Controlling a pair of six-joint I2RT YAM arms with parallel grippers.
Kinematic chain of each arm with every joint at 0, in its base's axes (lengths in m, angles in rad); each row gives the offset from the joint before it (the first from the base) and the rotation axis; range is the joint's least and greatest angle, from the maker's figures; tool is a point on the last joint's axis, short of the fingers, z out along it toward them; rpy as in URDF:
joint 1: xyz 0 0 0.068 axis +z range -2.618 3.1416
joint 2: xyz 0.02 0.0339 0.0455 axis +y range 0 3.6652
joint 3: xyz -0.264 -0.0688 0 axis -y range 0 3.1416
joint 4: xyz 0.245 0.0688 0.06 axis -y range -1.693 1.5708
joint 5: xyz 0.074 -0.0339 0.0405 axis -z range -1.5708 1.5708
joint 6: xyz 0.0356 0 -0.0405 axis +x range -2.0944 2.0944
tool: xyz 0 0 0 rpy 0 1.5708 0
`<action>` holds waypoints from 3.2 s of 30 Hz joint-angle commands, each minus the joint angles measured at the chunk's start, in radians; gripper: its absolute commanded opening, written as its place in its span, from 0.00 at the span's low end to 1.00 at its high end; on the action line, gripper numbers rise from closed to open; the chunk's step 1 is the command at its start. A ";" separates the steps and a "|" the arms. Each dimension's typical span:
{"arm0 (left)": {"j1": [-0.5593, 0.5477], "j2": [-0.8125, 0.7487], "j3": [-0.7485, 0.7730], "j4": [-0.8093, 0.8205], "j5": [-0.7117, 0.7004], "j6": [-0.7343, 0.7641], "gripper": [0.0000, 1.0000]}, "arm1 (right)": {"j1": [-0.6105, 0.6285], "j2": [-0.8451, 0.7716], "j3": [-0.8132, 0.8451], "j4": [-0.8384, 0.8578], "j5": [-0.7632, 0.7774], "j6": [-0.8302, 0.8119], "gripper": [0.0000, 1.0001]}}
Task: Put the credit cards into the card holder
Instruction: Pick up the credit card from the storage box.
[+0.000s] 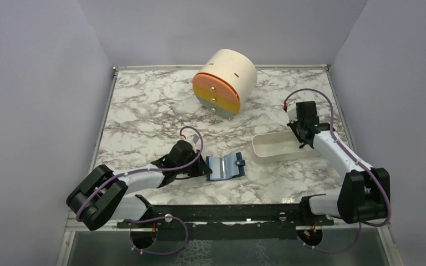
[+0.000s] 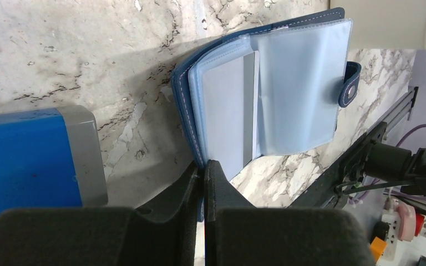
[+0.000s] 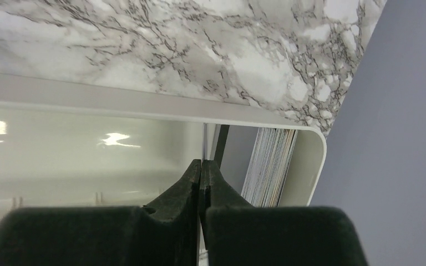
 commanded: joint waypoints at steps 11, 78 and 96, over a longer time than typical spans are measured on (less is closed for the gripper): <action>-0.007 -0.093 0.023 -0.105 -0.069 0.014 0.39 | 0.008 -0.081 0.271 -0.215 -0.123 0.228 0.01; -0.007 -0.328 0.125 0.303 0.141 -0.270 0.42 | 0.351 -0.361 -0.260 0.818 -0.914 1.595 0.01; -0.008 -0.344 0.093 0.320 0.129 -0.257 0.00 | 0.398 -0.356 -0.272 0.755 -0.904 1.534 0.06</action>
